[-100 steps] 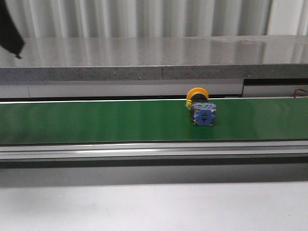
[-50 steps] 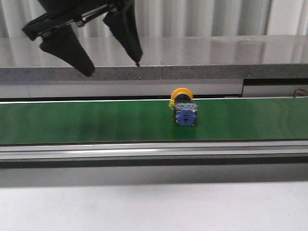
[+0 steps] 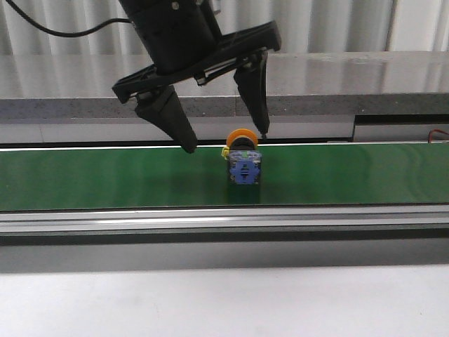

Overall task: Move button from right to left
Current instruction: 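Lower the left gripper over the button and close on its base, then lift the button with the left gripper and lower it into the blue tray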

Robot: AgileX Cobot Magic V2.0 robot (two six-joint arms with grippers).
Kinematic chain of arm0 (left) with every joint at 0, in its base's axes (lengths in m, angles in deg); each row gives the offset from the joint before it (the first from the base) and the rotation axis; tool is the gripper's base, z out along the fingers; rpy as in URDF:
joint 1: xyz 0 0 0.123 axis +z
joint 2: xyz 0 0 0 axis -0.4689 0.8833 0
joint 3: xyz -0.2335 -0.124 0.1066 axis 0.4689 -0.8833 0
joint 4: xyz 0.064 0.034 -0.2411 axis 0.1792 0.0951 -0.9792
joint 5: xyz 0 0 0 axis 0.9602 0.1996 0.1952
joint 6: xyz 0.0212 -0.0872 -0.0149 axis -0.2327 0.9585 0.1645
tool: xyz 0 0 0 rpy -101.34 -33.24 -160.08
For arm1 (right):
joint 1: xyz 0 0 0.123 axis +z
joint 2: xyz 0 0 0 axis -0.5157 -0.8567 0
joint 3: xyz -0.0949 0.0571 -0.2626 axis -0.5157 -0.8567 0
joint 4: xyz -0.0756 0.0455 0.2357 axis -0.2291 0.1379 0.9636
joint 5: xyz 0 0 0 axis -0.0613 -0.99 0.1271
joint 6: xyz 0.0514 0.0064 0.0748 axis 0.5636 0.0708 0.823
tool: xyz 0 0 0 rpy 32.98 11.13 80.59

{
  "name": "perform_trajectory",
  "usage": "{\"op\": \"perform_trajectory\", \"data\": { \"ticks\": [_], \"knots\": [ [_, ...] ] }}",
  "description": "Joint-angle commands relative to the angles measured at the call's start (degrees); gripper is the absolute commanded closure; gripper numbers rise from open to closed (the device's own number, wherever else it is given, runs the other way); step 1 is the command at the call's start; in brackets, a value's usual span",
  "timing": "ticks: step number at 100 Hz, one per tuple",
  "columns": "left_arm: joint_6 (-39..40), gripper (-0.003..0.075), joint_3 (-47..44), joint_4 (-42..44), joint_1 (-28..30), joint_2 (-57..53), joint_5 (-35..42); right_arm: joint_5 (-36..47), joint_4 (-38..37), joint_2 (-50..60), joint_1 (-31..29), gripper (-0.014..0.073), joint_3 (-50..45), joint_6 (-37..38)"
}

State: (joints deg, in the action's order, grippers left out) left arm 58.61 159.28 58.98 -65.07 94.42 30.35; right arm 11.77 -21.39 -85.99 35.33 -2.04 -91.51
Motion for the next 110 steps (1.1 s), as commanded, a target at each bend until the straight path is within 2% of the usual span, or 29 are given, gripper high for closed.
{"op": "perform_trajectory", "data": {
  "ticks": [1, 34, 46, 60, 79, 86, 96, 110],
  "knots": [
    [2.1, 0.0133, 3.2, -0.1, -0.4, -1.5, 0.5, 4.6, 0.4, -0.5, 0.1, 0.0662, 1.4, -0.4],
    [7.7, 0.0134, 5.2, 7.7, -0.4, 2.5, -3.0, 4.6, 0.4, -0.5, 0.1, 0.0662, 1.4, -0.4],
    [7.8, 0.0164, 5.2, 7.8, -0.4, 3.1, -3.0, 4.6, 0.4, -0.5, 0.1, 0.0662, 1.4, -0.4],
    [8.1, 0.0292, 5.2, 7.8, -0.4, 3.4, -3.2, 4.6, 0.4, -0.5, 0.1, 0.0662, 1.4, -0.4],
    [8.1, 0.0561, 5.4, 7.8, -0.4, 3.2, -3.0, 4.6, 0.4, -0.5, 0.1, 0.0662, 1.4, -0.4],
    [8.1, 0.063, 6.1, 7.9, -0.4, 3.1, -3.6, 4.6, 0.4, -0.5, 0.1, 0.0662, 1.4, -0.4],
    [8.1, 0.0669, 8.7, 8.5, -0.4, 3.0, -6.1, 4.6, 0.4, -0.5, 0.1, 0.0662, 1.4, -0.4],
    [7.4, 0.067, 12.9, 12.0, -0.3, 2.1, -10.4, 4.6, 0.4, -0.5, 0.1, 0.0662, 1.4, -0.4]
  ]
}}
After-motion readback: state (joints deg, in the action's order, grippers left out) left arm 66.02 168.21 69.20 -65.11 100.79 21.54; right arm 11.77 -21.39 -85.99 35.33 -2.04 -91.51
